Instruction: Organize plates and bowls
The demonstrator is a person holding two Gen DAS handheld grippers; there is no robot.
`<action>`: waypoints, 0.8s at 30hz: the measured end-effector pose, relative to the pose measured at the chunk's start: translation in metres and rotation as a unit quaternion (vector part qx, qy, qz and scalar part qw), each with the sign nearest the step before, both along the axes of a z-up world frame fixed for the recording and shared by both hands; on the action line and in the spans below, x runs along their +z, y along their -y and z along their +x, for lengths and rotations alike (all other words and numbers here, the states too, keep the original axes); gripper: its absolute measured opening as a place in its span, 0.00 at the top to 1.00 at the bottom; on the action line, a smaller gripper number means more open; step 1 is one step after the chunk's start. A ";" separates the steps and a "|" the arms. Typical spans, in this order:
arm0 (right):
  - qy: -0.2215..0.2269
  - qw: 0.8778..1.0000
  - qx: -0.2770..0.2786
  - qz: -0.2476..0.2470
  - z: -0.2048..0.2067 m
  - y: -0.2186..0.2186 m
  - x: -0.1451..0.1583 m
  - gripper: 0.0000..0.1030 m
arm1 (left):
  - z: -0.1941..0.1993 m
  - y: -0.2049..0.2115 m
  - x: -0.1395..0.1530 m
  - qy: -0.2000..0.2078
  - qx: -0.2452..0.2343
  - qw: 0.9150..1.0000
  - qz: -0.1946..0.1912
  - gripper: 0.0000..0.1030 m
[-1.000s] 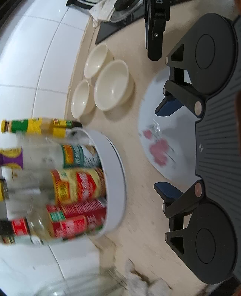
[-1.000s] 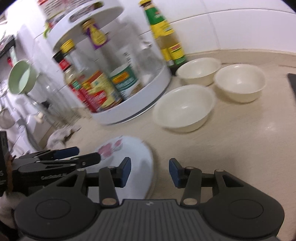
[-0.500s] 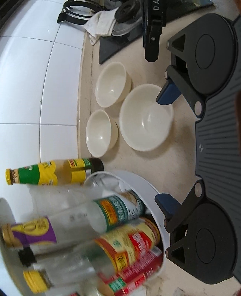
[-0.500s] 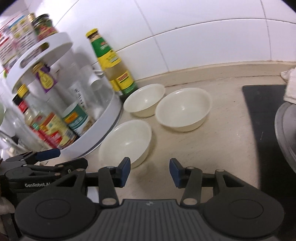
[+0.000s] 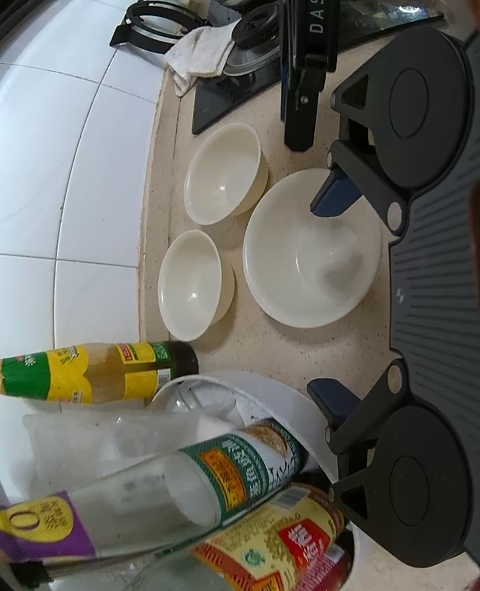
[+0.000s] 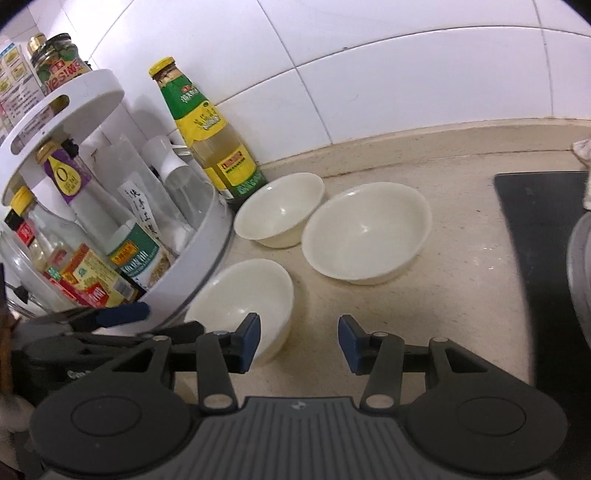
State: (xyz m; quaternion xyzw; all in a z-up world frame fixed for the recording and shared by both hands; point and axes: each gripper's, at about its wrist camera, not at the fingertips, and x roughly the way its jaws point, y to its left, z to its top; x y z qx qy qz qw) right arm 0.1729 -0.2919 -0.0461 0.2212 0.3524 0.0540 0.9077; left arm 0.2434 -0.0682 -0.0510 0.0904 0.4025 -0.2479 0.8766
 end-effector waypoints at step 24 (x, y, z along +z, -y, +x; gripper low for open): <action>-0.050 0.997 0.048 0.019 0.043 -0.017 -0.029 0.81 | 0.035 0.000 -0.035 -0.089 -0.014 0.995 -0.032 0.70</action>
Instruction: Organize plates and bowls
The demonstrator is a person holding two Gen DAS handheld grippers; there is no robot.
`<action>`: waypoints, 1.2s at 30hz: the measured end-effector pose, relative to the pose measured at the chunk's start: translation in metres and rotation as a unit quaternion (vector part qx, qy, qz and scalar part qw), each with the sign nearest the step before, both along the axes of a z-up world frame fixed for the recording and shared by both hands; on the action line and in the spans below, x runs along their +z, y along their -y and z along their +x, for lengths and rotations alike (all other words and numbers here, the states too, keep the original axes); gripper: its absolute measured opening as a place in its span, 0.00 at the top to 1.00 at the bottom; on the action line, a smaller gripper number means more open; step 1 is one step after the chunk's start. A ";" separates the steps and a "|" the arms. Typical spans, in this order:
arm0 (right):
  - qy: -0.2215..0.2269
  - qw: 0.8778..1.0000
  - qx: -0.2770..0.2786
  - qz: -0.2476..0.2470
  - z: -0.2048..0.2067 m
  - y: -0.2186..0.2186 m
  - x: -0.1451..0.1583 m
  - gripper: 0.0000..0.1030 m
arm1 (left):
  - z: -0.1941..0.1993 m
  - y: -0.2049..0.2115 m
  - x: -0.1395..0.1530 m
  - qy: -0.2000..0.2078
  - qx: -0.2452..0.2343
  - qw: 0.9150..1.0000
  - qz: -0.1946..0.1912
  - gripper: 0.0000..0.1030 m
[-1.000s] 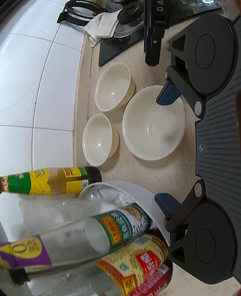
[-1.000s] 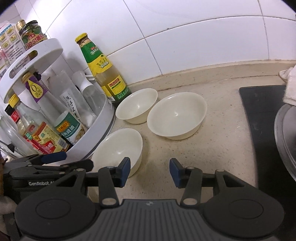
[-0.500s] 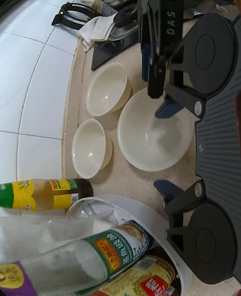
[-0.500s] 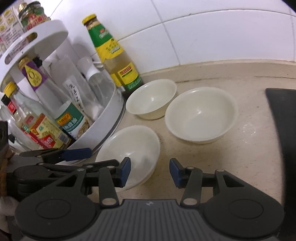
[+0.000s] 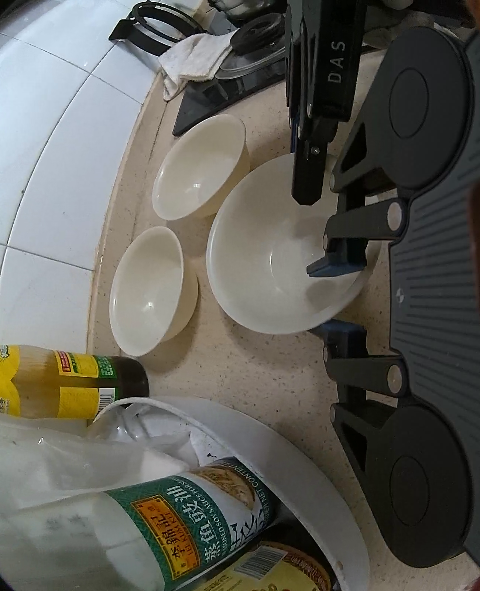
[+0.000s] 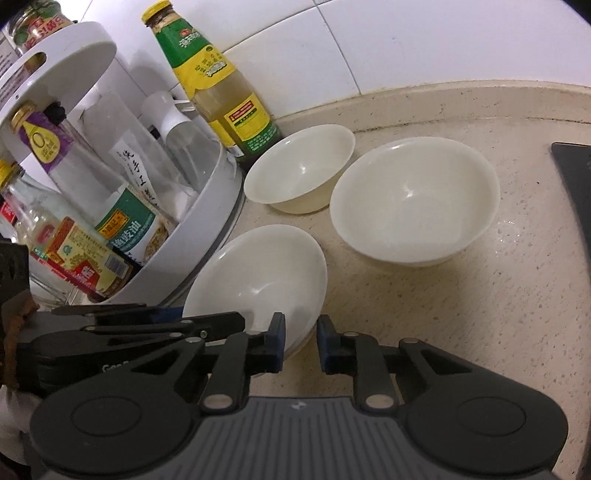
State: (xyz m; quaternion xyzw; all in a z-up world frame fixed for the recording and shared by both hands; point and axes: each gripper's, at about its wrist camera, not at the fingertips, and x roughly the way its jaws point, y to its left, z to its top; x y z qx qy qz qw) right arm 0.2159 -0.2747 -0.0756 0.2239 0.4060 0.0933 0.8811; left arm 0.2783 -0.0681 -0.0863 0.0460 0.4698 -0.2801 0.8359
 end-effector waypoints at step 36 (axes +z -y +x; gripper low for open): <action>0.069 0.995 -0.077 0.000 -0.030 0.045 0.055 0.81 | -0.015 0.050 0.054 0.074 -0.069 0.994 -0.033 0.69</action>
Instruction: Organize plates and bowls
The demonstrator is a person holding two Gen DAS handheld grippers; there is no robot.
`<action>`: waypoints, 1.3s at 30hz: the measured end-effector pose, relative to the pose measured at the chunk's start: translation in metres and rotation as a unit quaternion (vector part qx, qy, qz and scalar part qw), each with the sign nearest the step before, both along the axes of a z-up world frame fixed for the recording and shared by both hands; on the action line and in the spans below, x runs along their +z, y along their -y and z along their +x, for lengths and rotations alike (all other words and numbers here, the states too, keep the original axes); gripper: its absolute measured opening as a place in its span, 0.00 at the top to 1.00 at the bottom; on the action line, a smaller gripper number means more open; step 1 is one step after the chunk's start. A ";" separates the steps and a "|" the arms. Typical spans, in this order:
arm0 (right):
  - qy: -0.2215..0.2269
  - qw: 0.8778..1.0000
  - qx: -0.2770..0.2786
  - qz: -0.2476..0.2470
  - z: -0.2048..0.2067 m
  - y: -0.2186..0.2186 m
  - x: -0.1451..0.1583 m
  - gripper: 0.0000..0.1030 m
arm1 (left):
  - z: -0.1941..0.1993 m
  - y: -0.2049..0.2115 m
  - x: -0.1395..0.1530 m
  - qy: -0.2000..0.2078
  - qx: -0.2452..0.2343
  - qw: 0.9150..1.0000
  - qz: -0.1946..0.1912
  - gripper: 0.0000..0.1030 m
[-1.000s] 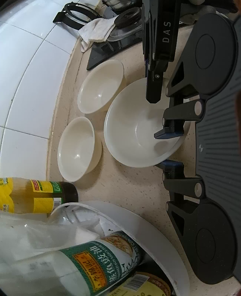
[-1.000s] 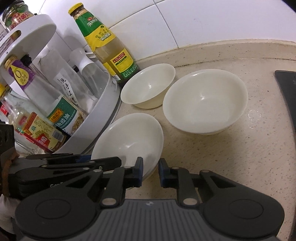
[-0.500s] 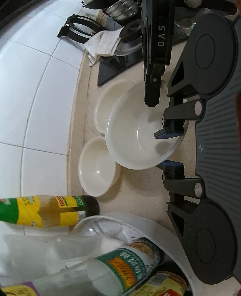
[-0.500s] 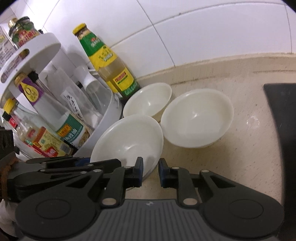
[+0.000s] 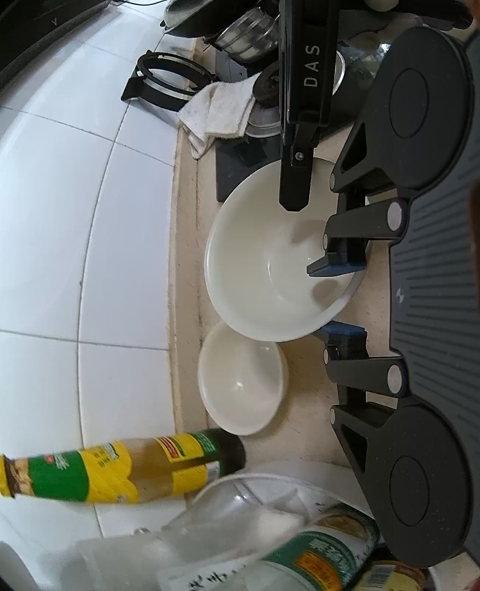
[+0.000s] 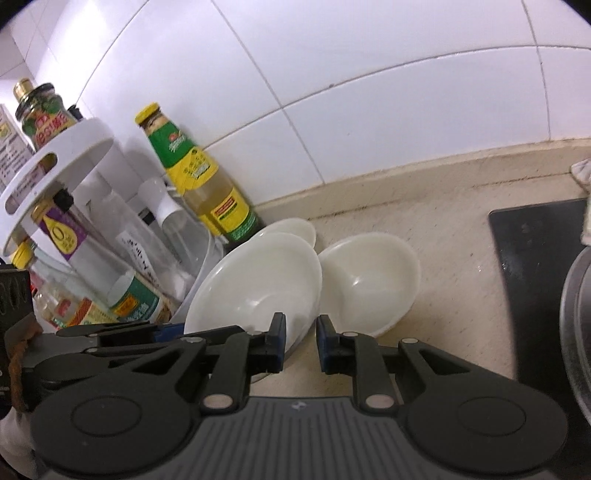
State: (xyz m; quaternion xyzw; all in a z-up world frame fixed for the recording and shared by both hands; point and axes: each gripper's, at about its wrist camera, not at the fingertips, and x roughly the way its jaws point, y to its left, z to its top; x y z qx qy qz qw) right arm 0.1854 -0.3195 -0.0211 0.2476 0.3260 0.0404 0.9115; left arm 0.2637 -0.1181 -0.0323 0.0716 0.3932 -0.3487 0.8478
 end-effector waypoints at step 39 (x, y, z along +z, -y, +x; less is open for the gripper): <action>-0.133 0.991 0.016 0.023 -0.050 0.011 -0.047 0.80 | -0.047 0.014 -0.055 -0.082 -0.081 0.992 0.053 0.61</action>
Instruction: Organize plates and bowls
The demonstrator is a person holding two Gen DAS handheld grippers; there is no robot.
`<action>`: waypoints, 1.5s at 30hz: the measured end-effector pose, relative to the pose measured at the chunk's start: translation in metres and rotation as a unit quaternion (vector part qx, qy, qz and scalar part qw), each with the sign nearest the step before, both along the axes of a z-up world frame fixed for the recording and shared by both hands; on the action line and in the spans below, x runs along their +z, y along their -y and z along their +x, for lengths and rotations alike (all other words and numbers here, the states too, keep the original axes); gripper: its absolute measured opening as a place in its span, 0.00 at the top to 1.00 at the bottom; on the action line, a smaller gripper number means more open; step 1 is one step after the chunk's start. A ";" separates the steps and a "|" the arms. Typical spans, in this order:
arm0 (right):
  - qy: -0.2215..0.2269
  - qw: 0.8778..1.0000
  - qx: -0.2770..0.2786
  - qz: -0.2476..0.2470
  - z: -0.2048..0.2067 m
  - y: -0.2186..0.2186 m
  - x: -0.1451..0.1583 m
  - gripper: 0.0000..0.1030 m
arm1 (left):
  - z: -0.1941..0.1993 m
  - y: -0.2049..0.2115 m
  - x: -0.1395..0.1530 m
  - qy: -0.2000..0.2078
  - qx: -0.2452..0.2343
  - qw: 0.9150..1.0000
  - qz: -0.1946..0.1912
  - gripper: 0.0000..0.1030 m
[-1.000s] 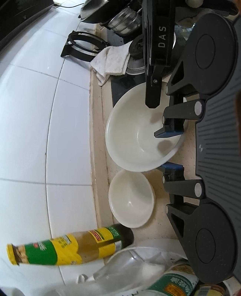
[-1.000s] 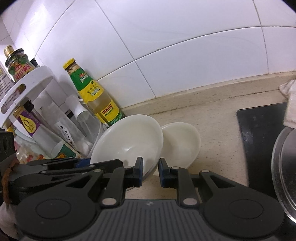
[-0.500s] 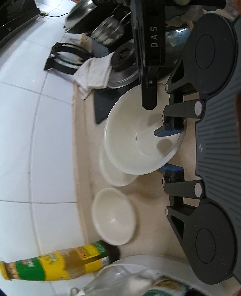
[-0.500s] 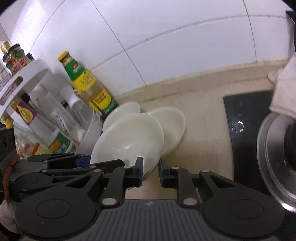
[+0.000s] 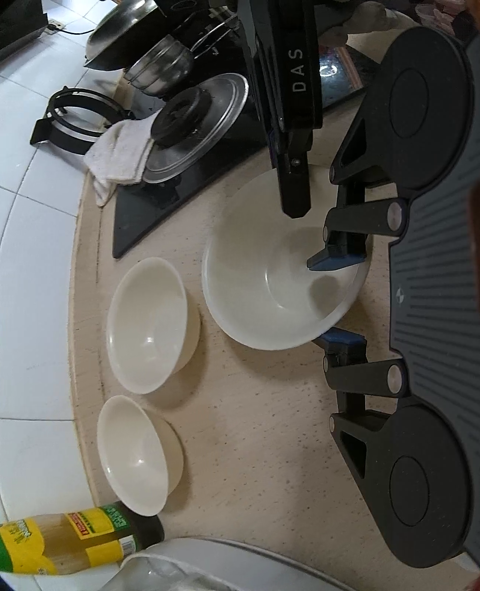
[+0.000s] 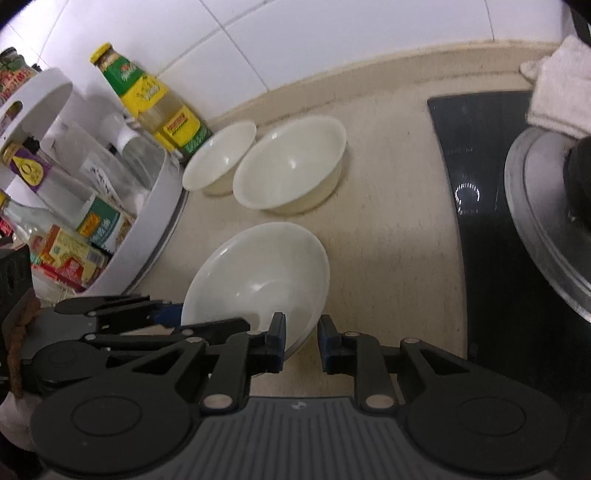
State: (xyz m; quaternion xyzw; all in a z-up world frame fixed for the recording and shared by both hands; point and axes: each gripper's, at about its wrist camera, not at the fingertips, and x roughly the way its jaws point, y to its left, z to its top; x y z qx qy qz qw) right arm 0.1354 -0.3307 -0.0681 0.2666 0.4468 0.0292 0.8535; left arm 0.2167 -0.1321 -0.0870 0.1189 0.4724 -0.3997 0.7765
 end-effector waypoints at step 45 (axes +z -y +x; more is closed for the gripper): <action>0.021 0.999 -0.019 -0.024 0.116 0.050 0.002 0.87 | 0.105 0.040 0.007 -0.032 0.112 0.992 -0.044 0.73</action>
